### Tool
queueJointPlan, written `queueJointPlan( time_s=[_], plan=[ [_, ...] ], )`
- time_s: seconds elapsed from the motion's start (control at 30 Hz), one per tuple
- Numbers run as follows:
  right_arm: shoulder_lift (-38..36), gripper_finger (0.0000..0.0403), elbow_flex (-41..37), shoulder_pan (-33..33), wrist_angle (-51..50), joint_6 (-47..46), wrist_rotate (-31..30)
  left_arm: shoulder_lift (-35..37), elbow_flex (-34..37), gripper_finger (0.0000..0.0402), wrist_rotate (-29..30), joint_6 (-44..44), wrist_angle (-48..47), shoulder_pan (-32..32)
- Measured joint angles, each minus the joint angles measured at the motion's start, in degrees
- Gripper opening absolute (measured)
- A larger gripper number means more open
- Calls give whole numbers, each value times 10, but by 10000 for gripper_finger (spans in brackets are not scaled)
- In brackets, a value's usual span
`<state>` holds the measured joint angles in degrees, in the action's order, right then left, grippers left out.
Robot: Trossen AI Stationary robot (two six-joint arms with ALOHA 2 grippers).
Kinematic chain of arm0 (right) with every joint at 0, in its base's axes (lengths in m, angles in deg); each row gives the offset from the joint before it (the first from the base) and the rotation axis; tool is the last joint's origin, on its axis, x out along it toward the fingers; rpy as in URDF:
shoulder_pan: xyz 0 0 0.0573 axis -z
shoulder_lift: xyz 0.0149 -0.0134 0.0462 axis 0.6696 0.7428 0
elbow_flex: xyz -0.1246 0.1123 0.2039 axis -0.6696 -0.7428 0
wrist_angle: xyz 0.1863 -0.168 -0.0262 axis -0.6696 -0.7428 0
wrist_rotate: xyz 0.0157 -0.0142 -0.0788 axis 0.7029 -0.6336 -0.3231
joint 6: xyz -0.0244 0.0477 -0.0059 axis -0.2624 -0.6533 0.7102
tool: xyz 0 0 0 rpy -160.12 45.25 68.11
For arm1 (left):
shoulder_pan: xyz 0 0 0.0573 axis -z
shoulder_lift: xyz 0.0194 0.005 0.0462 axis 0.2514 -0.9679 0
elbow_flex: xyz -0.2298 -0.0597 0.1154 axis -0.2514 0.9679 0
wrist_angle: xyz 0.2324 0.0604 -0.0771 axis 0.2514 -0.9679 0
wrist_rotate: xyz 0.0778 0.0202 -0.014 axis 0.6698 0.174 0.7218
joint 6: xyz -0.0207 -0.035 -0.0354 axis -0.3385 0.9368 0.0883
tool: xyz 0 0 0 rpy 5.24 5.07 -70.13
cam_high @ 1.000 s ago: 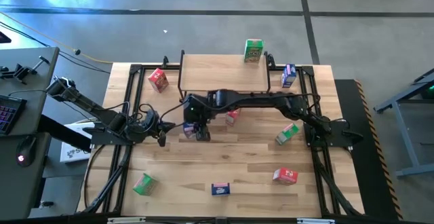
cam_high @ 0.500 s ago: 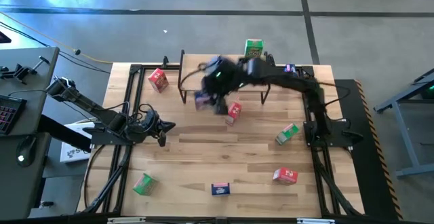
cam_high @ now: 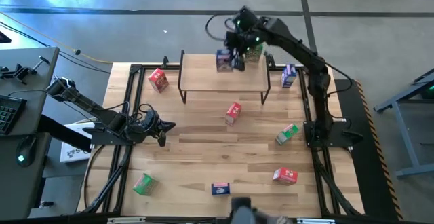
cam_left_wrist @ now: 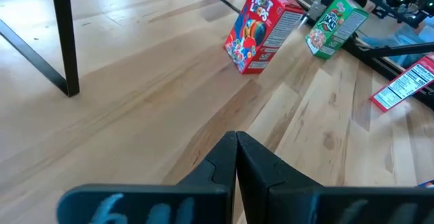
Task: Stack cereal on shelf
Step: Put the middle blue cereal box on the shelf
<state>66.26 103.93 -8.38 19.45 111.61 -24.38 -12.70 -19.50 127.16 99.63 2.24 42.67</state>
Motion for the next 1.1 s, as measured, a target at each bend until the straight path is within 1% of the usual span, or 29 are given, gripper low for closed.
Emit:
queueJointPlan(
  time_s=[0.13,0.3,0.43,0.5,0.87,1.1],
  plan=[
    [19,177,0,32,-2,19,-4,0,0,3,0,0,1,0],
    [30,177,0,38,-1,35,-6,0,0,3,0,0,7,0],
    [33,177,0,35,1,40,-50,0,0,3,0,0,9,0],
    [33,177,0,35,3,40,-60,0,0,3,0,0,9,0],
    [33,215,0,35,7,40,-76,0,0,3,0,5,9,0],
    [28,220,1,32,33,40,-102,0,0,3,0,6,9,0]
  ],
)
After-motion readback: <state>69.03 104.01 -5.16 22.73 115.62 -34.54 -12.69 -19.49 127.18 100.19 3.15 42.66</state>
